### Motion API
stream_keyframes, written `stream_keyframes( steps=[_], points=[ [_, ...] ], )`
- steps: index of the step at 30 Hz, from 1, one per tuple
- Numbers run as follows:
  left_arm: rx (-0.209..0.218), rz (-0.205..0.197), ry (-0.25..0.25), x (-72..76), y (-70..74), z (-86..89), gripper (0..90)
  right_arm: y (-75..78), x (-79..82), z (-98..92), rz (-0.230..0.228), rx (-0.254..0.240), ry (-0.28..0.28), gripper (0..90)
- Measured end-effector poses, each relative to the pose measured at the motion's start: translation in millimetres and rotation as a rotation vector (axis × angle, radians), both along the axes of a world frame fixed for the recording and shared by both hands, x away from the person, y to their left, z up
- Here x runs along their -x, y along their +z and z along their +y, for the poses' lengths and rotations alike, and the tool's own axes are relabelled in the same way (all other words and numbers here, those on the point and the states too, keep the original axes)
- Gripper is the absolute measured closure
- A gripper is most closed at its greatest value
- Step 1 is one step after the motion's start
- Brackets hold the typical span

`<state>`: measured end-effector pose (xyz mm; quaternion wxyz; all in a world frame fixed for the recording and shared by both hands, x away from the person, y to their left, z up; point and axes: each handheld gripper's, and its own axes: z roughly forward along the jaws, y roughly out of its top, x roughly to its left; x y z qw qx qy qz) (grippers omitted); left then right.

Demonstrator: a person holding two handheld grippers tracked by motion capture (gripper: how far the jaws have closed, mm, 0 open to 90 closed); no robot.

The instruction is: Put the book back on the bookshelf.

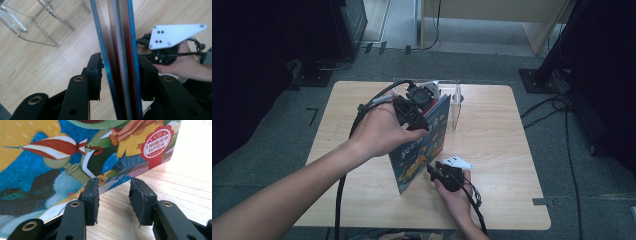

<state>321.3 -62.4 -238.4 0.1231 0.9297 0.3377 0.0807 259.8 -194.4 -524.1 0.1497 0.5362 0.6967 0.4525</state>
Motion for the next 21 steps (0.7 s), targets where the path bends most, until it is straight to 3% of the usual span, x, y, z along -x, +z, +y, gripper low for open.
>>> stream_keyframes(
  steps=[2,7,11,18,21],
  points=[
    [-0.021,0.008,-0.002,-3.5,-6.1,-5.6,67.4,0.1,0.5,0.3,-0.002,0.003,0.001,58.9],
    [-0.024,0.009,0.012,-5.7,-6.1,-3.7,78.7,0.4,1.0,-2.4,-0.008,0.013,-0.007,55.9],
    [0.006,0.051,0.033,-10.3,-5.0,4.1,83.8,0.1,0.0,-8.3,-0.001,0.006,-0.021,51.2],
    [-0.017,0.087,0.031,-15.1,-2.8,12.7,83.3,0.0,0.0,-8.4,-0.002,0.015,-0.017,50.2],
    [-0.003,0.082,0.032,-16.3,4.8,16.9,82.1,0.0,0.0,-8.3,-0.001,0.016,-0.018,50.2]
  ],
)
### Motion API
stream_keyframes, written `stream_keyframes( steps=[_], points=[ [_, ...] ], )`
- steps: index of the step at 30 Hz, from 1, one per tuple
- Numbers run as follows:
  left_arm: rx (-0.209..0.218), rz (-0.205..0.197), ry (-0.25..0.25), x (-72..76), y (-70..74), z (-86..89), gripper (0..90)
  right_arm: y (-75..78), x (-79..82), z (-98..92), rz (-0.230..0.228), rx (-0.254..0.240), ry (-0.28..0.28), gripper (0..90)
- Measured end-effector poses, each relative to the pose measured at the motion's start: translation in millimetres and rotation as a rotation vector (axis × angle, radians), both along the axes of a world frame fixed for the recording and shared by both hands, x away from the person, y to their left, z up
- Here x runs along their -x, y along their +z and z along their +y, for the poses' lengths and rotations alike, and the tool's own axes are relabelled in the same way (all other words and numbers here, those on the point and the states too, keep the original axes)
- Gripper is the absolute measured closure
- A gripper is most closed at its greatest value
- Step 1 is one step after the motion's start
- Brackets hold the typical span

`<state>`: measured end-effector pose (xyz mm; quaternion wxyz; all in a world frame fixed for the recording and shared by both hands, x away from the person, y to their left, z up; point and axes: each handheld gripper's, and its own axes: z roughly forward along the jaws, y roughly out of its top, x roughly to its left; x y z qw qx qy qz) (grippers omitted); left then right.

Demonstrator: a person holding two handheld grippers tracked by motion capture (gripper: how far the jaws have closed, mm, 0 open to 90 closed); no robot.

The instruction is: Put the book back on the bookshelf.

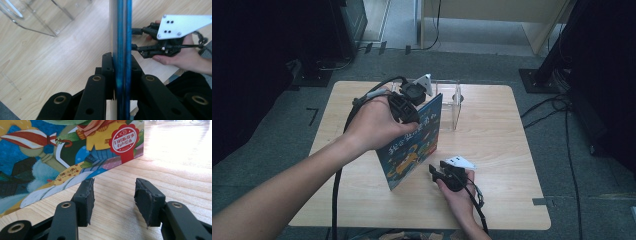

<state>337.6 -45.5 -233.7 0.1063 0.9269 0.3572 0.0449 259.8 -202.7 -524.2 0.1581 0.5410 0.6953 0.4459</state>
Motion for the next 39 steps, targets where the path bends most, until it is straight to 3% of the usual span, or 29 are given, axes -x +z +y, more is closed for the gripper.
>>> stream_keyframes(
  steps=[3,16,22,28,29,30,34,37,39],
  points=[
    [-0.018,-0.006,-0.001,-0.6,5.9,1.9,82.2,0.0,0.0,-0.1,0.001,-0.003,-0.001,50.1],
    [-0.023,0.01,-0.028,-1.0,5.5,0.2,83.8,-0.2,0.0,-1.2,0.003,-0.008,0.004,49.7],
    [-0.023,-0.003,-0.02,-0.9,5.6,4.4,84.3,0.0,0.3,-4.0,0.002,-0.002,-0.003,49.1],
    [-0.032,-0.042,0.002,-3.0,9.4,14.1,84.4,0.1,-0.4,-9.3,0.007,0.033,-0.007,37.7],
    [-0.029,-0.043,0.009,-3.9,11.1,16.6,84.4,0.3,-0.3,-10.6,0.002,0.062,-0.01,33.5],
    [-0.025,-0.042,0.013,-4.7,12.6,19.2,84.4,0.3,-0.3,-10.6,0.002,0.062,-0.01,33.5],
    [-0.023,-0.038,0.024,-6.0,17.8,26.7,84.4,-0.2,-1.1,-11.5,0.019,0.155,-0.047,13.5],
    [-0.024,-0.031,0.036,-7.1,20.4,32.1,84.5,-0.9,-1.6,-12.3,0.029,0.196,-0.058,10.4],
    [-0.024,-0.031,0.046,-8.5,21.7,36.6,84.5,-2.1,-2.2,-14.2,0.061,0.239,-0.051,0.8]
  ],
)
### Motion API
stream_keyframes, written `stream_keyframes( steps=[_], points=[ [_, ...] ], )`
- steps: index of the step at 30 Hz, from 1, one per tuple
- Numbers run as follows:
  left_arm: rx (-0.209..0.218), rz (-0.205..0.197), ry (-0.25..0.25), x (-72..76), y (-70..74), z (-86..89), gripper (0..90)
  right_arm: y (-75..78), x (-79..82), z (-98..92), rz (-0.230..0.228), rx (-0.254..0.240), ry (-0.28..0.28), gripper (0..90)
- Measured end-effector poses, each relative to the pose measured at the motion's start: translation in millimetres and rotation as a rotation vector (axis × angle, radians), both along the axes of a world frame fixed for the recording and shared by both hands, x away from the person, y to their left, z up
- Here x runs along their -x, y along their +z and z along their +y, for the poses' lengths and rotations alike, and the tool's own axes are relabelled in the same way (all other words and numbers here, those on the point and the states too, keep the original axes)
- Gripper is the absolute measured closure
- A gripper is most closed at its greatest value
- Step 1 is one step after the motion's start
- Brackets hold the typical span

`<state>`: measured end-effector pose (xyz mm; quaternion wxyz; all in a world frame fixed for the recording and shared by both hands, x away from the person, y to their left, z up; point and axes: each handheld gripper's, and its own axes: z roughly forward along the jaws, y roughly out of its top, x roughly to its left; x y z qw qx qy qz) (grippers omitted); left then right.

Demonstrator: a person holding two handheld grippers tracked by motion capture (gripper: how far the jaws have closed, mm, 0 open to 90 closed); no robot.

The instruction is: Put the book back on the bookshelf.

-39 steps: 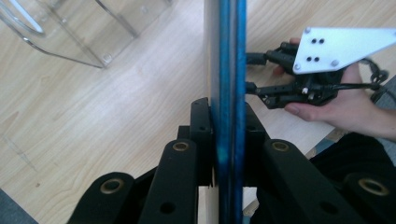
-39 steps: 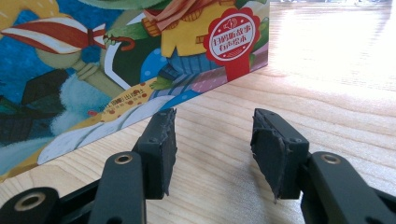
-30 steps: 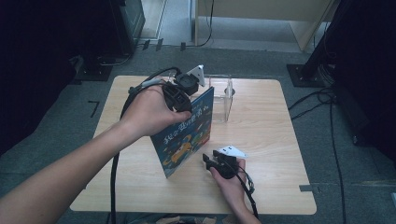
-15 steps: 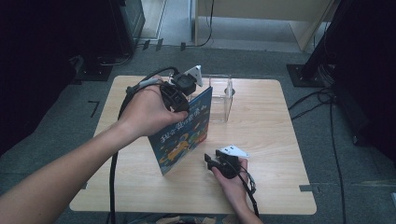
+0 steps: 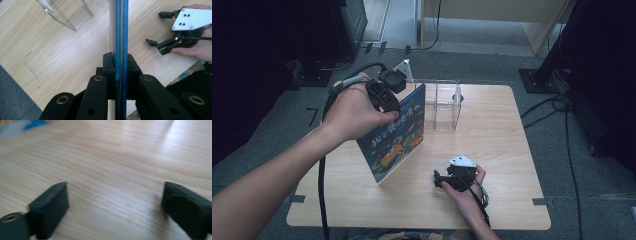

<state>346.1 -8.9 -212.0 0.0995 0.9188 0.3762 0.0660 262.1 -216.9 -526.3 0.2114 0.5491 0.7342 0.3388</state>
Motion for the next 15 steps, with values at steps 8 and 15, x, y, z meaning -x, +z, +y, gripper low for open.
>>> stream_keyframes(
  steps=[8,15],
  points=[
    [-0.003,-0.009,0.051,-9.7,5.4,18.1,84.4,-1.2,-1.6,-18.6,0.009,0.042,-0.016,0.0],
    [-0.001,-0.016,0.092,-19.2,8.6,24.6,84.5,-1.3,1.3,-40.6,0.013,0.041,-0.052,0.0]
  ],
)
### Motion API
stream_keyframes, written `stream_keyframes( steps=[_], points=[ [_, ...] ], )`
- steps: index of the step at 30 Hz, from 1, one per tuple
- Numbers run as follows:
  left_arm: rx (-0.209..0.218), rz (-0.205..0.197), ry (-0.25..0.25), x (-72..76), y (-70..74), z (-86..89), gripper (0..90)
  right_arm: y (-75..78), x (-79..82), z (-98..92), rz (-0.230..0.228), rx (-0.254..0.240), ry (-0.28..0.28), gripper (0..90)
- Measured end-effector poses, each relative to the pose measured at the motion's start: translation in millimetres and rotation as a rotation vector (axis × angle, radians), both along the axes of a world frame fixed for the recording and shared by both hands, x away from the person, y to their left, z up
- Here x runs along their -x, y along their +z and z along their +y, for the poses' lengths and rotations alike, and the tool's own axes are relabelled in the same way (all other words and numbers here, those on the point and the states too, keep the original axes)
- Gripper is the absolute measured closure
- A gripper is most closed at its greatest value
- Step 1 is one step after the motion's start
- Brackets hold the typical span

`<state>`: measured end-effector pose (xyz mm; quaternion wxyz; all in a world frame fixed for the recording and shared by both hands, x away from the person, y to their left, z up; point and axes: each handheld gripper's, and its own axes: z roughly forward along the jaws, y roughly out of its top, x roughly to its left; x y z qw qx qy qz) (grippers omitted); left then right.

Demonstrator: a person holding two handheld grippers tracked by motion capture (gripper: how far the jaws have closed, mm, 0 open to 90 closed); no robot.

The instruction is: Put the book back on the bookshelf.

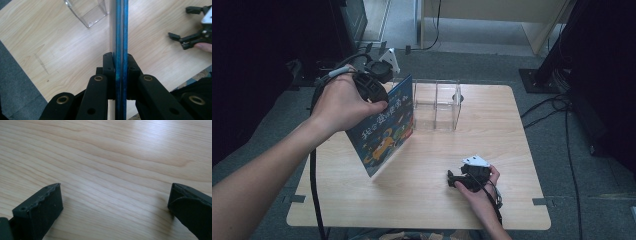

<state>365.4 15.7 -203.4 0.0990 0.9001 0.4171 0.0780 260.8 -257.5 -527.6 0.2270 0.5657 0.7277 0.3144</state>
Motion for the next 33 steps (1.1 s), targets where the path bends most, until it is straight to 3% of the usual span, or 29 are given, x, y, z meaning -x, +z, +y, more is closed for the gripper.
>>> stream_keyframes(
  steps=[12,16,18,21,33],
  points=[
    [-0.011,-0.014,0.052,-17.5,6.9,8.9,84.4,-0.2,4.7,-15.4,-0.001,0.003,-0.011,0.0],
    [0.003,-0.026,0.065,-24.9,8.8,8.2,84.4,0.8,9.1,-16.7,-0.063,0.087,-0.053,0.0],
    [0.006,-0.019,0.067,-26.5,9.0,7.8,84.4,0.8,9.2,-17.7,-0.056,0.082,-0.063,0.0],
    [0.012,-0.014,0.072,-31.6,9.3,7.0,84.4,-0.1,7.1,-24.4,-0.004,0.006,-0.081,0.0],
    [0.02,-0.021,0.1,-49.5,8.9,3.4,84.4,-0.3,12.8,-41.3,-0.002,0.003,-0.082,0.0]
  ],
)
